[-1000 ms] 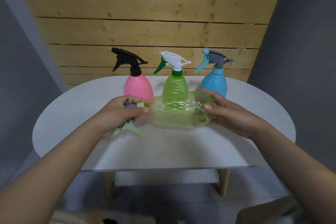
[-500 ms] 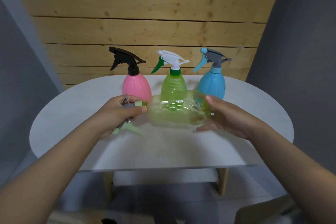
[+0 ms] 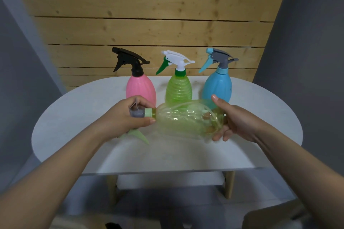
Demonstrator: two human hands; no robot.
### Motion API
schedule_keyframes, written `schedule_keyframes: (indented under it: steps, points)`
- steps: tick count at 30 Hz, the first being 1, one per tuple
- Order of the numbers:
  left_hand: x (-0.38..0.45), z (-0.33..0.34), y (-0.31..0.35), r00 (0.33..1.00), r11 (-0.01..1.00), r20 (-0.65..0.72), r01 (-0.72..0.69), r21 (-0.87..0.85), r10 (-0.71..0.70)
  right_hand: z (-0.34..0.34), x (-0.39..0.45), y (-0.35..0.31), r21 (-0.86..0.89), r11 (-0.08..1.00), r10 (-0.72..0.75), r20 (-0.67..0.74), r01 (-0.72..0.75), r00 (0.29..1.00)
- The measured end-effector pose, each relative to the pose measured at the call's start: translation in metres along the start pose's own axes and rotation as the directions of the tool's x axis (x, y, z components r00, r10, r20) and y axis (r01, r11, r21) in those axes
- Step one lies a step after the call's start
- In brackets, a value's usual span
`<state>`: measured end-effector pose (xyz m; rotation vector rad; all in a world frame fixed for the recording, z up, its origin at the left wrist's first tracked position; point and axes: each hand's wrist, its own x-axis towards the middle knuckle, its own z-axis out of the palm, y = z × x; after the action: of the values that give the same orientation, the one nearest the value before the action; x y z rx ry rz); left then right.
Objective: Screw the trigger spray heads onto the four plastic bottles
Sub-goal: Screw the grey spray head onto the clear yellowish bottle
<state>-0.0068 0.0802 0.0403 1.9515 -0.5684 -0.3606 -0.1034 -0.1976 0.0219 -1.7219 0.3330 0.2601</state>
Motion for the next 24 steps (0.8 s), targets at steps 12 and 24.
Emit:
schedule_keyframes:
  steps: [12,24]
  points:
    - [0.0038,-0.0038,-0.0048,0.997,0.995,0.007,0.073,-0.071,-0.073,0.0011,-0.0011,-0.0032,0.08,0.982,-0.174,0.047,0.169,0.984]
    - [0.0084,-0.0036,-0.0082,0.989,0.985,-0.031,0.139,-0.105,-0.143,0.0062,-0.0005,-0.0029,0.256,0.939,-0.245,0.03,0.229,0.969]
